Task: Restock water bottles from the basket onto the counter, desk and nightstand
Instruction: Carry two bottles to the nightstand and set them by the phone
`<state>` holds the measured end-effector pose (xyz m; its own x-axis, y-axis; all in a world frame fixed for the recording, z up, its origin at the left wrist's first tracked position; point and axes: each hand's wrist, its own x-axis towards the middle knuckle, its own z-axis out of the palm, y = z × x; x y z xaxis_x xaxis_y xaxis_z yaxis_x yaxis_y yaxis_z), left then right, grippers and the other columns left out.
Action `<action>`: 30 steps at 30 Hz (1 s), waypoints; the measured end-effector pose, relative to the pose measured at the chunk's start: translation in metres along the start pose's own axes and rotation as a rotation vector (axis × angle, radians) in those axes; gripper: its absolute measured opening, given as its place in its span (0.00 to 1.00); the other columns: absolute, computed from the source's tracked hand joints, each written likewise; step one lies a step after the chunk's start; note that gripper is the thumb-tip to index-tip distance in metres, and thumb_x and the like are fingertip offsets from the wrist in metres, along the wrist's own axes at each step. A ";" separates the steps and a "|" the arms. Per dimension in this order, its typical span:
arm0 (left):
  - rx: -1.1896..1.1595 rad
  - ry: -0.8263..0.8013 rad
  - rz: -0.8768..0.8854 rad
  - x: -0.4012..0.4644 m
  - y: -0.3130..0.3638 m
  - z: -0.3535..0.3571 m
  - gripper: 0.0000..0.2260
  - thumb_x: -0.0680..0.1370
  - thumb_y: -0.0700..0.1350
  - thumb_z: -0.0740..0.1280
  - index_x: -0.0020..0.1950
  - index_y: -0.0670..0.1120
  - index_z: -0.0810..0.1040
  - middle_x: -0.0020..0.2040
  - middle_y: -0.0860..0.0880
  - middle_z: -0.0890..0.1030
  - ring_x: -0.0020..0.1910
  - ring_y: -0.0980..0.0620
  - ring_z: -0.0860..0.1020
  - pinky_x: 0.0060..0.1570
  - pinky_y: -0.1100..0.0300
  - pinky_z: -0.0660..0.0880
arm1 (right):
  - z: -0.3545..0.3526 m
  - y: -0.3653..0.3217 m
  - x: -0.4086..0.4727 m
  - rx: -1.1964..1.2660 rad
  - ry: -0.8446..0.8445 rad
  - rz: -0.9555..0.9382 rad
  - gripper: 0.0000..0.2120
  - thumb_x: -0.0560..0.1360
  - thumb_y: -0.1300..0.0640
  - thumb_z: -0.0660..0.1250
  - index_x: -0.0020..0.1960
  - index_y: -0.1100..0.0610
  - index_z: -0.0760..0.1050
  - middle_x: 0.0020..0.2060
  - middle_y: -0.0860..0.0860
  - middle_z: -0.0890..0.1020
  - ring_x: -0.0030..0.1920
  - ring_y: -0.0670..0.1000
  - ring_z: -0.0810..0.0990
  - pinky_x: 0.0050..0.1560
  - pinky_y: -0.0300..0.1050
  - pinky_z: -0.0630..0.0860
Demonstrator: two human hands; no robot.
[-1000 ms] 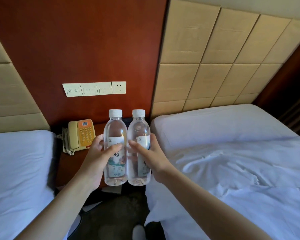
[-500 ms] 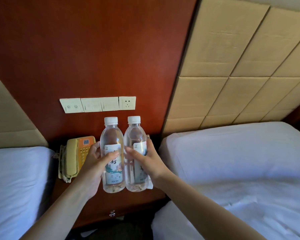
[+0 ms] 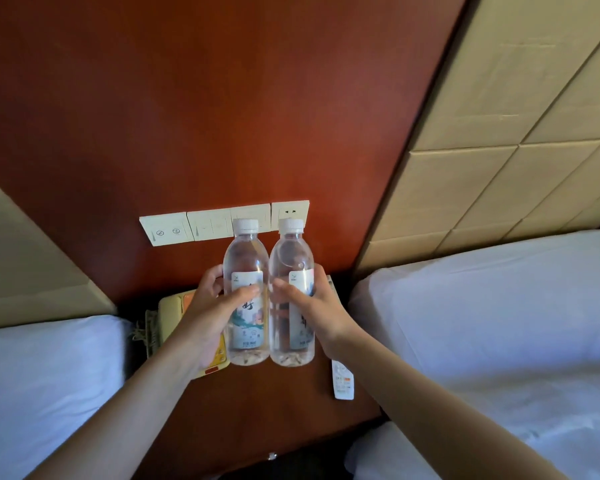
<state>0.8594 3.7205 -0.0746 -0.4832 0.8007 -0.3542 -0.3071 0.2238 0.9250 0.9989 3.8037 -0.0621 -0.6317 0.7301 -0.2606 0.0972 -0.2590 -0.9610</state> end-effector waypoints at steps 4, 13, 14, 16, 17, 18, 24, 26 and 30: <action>-0.002 -0.004 -0.032 0.020 0.002 -0.006 0.25 0.66 0.44 0.75 0.60 0.49 0.71 0.58 0.45 0.78 0.52 0.47 0.79 0.45 0.52 0.75 | 0.003 0.002 0.016 0.002 0.020 0.019 0.21 0.73 0.54 0.68 0.63 0.54 0.64 0.45 0.45 0.77 0.45 0.43 0.80 0.48 0.40 0.78; 0.042 0.050 -0.091 0.070 -0.009 -0.002 0.22 0.68 0.40 0.74 0.58 0.51 0.70 0.56 0.47 0.78 0.54 0.46 0.78 0.55 0.46 0.75 | -0.014 0.014 0.069 -0.020 -0.014 0.093 0.24 0.72 0.56 0.70 0.63 0.53 0.63 0.51 0.50 0.77 0.54 0.50 0.80 0.54 0.49 0.78; 0.059 0.051 -0.088 0.078 -0.010 -0.001 0.22 0.67 0.40 0.74 0.56 0.53 0.69 0.54 0.49 0.78 0.52 0.49 0.78 0.52 0.49 0.75 | -0.018 0.017 0.077 -0.021 -0.020 0.100 0.23 0.72 0.57 0.70 0.62 0.51 0.63 0.51 0.50 0.77 0.54 0.51 0.79 0.54 0.49 0.78; 0.108 0.056 -0.072 0.093 -0.013 0.002 0.24 0.66 0.39 0.75 0.55 0.54 0.67 0.53 0.53 0.77 0.50 0.55 0.77 0.44 0.56 0.73 | -0.026 0.024 0.093 -0.037 -0.033 0.110 0.22 0.71 0.58 0.70 0.59 0.49 0.63 0.51 0.50 0.77 0.54 0.51 0.79 0.54 0.49 0.77; 0.130 0.062 -0.072 0.102 -0.016 0.003 0.26 0.66 0.39 0.76 0.56 0.54 0.66 0.53 0.53 0.77 0.50 0.56 0.76 0.43 0.57 0.73 | -0.029 0.028 0.102 -0.049 -0.034 0.111 0.22 0.71 0.59 0.71 0.58 0.48 0.63 0.51 0.50 0.77 0.54 0.50 0.79 0.53 0.47 0.77; 0.150 0.071 -0.080 0.111 -0.019 0.003 0.27 0.66 0.39 0.76 0.57 0.54 0.65 0.54 0.53 0.76 0.51 0.56 0.76 0.45 0.57 0.74 | -0.032 0.033 0.109 -0.061 -0.031 0.114 0.22 0.71 0.59 0.71 0.59 0.49 0.63 0.51 0.50 0.77 0.53 0.48 0.79 0.50 0.43 0.77; 0.228 0.131 -0.111 0.146 -0.050 -0.002 0.31 0.67 0.39 0.76 0.63 0.53 0.63 0.60 0.53 0.73 0.59 0.51 0.74 0.53 0.54 0.73 | -0.040 0.062 0.140 -0.138 0.001 0.140 0.28 0.69 0.60 0.73 0.63 0.51 0.62 0.47 0.43 0.76 0.44 0.39 0.77 0.31 0.25 0.73; 0.225 0.151 -0.144 0.152 -0.058 -0.005 0.33 0.67 0.39 0.76 0.67 0.50 0.64 0.61 0.53 0.73 0.59 0.52 0.73 0.50 0.57 0.73 | -0.041 0.073 0.146 -0.166 0.008 0.157 0.31 0.68 0.61 0.74 0.64 0.51 0.62 0.47 0.43 0.75 0.45 0.39 0.76 0.32 0.26 0.73; 0.184 0.193 -0.190 0.159 -0.073 -0.011 0.32 0.66 0.38 0.76 0.67 0.48 0.67 0.53 0.53 0.78 0.51 0.56 0.77 0.40 0.61 0.73 | -0.037 0.090 0.157 -0.192 0.005 0.192 0.32 0.66 0.62 0.75 0.64 0.51 0.62 0.49 0.45 0.75 0.49 0.42 0.76 0.41 0.33 0.73</action>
<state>0.7963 3.8258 -0.2004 -0.5834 0.6191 -0.5257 -0.2617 0.4695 0.8433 0.9371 3.9185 -0.1933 -0.5840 0.6824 -0.4396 0.3590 -0.2686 -0.8938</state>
